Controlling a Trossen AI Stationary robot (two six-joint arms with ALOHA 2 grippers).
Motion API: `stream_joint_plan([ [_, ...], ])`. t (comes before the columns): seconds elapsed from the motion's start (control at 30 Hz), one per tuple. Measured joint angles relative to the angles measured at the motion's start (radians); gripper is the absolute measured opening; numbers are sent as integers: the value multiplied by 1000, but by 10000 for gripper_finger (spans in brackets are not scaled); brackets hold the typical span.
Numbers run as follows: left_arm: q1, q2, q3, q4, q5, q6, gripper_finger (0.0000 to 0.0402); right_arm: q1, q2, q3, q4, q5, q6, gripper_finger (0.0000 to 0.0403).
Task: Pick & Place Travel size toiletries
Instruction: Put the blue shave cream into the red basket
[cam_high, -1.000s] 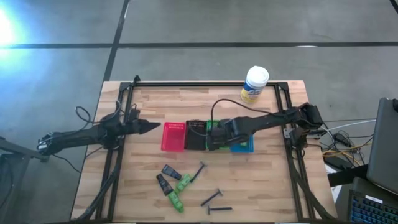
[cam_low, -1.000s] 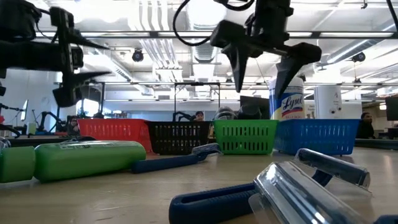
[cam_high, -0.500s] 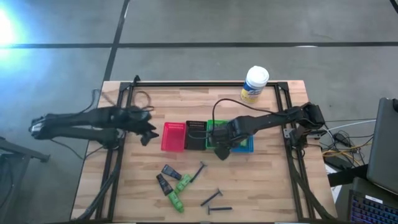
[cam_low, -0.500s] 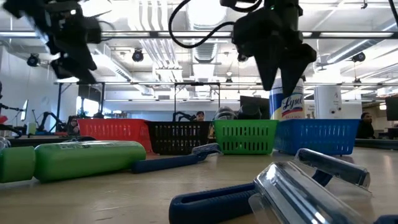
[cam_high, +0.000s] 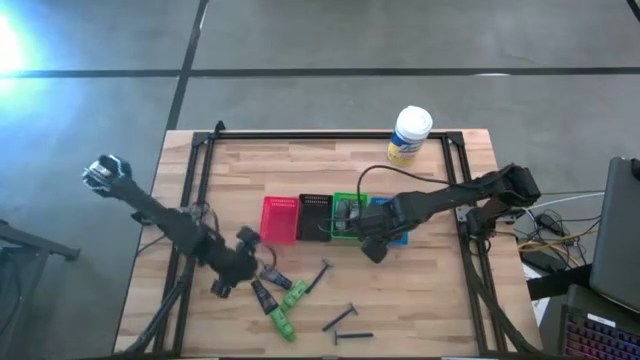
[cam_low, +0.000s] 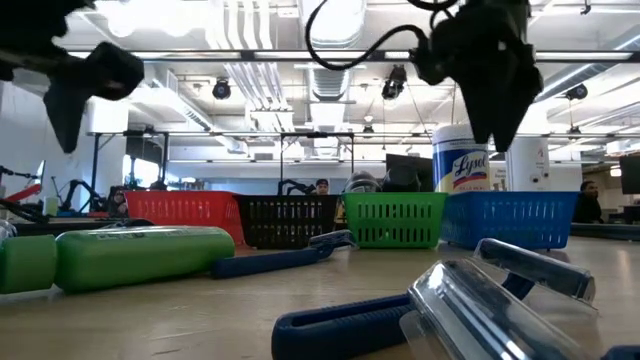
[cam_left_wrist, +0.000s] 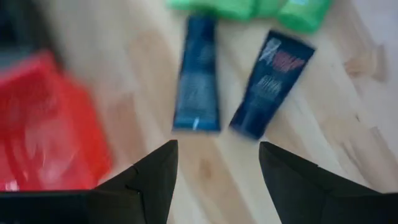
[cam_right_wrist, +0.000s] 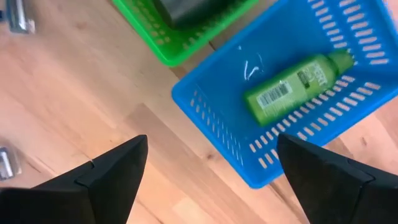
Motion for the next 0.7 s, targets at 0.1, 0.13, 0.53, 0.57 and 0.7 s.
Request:
stream_joint_plan([
  [0.1,-34,87,2,61,4,38,229,0,-15,-33,13,-11,16,345],
  [0.13,-37,112,12,67,16,42,229,1,-20,-43,18,-13,26,342],
  [0.53,-33,310,50,80,94,169,229,2,-47,-67,50,-35,57,302],
  [0.57,-33,311,51,85,104,170,229,2,-47,-67,52,-35,60,299],
  [0.7,-32,314,48,110,155,171,222,2,-47,-67,54,-32,79,288],
])
